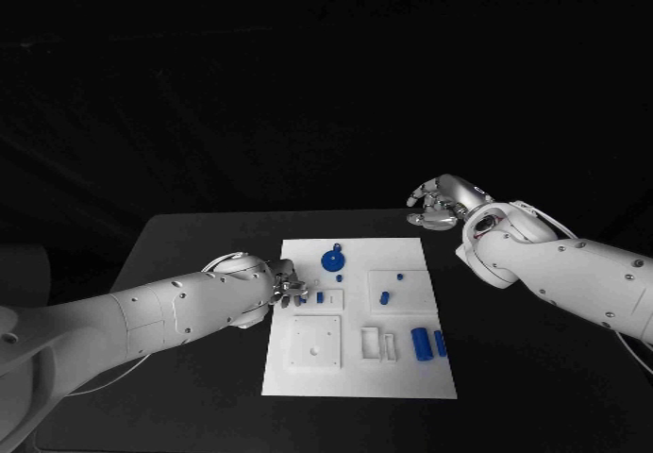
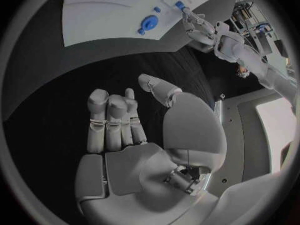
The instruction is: Assemble the parts on the task board
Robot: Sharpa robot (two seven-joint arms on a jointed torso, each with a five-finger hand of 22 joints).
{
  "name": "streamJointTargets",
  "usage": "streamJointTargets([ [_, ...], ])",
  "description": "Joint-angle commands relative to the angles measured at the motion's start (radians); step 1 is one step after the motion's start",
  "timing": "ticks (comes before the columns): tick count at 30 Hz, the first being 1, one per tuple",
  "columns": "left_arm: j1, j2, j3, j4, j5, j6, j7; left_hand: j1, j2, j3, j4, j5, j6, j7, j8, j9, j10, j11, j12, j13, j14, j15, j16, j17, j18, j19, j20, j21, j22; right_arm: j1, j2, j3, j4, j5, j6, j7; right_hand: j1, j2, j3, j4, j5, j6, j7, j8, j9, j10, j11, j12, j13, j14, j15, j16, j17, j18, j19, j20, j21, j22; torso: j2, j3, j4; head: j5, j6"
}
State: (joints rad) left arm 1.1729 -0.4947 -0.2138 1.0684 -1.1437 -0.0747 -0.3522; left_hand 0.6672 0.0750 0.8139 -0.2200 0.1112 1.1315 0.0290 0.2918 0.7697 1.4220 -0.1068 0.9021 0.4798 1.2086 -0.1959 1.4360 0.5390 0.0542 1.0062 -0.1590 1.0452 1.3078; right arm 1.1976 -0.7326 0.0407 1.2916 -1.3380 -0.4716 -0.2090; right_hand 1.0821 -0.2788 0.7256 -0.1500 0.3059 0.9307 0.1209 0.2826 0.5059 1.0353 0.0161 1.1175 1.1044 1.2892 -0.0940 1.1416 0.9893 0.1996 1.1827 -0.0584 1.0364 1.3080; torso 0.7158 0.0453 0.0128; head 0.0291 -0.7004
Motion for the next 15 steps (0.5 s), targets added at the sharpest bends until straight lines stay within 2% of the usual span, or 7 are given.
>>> streamJointTargets([
  [1, -0.005, 0.008, -0.002, -0.004, -0.003, 0.034, -0.004, 0.007, 0.009, 0.008, 0.003, 0.003, 0.097, -0.032, -0.003, -0.003, -0.002, -0.008, 0.004, 0.002, 0.011, -0.019, 0.006, 0.001, 0.007, 0.008, -0.118, 0.005, 0.018, 0.000, 0.001, 0.000, 0.004, -0.002, 0.009, 0.010, -0.007, 0.007, -0.006, 0.003, 0.005, -0.001, 0.006, -0.005, 0.000, -0.005, -0.002, -0.001, -0.002, 0.006, -0.002, -0.005, 0.001, 0.062, 0.004, -0.004, -0.005, 0.002, 0.001, 0.0004, -0.0005, -0.001, 0.000],
  [15, -0.007, 0.008, -0.002, 0.001, -0.010, 0.056, -0.004, 0.007, 0.009, 0.007, 0.004, 0.001, 0.096, -0.032, -0.003, -0.003, -0.003, -0.007, 0.006, 0.002, 0.011, -0.019, 0.007, 0.000, 0.007, 0.008, -0.117, 0.006, 0.018, 0.000, -0.002, 0.000, 0.006, -0.002, 0.009, 0.010, -0.007, 0.007, -0.006, 0.003, 0.005, -0.001, 0.006, -0.005, 0.000, -0.005, -0.002, -0.001, -0.002, 0.006, -0.002, -0.005, 0.001, 0.062, 0.004, -0.003, -0.005, 0.002, 0.000, 0.0004, 0.0006, -0.002, 0.001],
])
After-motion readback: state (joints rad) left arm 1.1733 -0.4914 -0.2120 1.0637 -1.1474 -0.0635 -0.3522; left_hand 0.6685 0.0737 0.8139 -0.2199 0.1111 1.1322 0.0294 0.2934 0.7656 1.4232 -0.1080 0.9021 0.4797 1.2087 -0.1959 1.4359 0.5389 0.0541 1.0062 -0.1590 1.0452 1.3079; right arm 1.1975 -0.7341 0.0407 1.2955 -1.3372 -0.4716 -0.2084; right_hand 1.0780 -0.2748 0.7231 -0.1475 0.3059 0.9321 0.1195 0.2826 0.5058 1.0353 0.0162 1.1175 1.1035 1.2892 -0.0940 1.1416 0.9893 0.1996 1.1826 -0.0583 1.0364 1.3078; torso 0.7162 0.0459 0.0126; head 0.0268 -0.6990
